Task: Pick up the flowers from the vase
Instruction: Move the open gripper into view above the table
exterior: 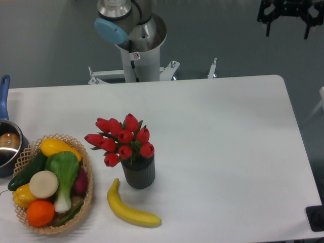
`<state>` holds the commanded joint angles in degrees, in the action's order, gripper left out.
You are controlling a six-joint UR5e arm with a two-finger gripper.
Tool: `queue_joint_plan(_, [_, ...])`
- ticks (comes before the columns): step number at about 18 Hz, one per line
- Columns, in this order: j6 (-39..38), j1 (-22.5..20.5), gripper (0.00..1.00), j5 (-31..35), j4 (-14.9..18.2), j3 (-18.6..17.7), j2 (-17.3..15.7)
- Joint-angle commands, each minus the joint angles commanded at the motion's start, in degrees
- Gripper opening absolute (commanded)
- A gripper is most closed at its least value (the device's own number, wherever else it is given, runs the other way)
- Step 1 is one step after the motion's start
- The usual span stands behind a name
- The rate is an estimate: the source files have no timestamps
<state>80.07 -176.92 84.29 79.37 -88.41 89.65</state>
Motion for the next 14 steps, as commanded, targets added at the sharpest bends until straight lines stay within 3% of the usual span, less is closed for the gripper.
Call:
queue_joint_plan(8, [-0.18,-1.05,1.0,-7.9,-0.61,-1.84,0.62])
queue_joint_plan(10, [-0.18,-1.05,1.0,-11.06,-2.97,-2.81,1.4])
queue_joint_plan(14, [-3.33,-2.28,1.0,-18.27,-9.21,-8.08,0.79])
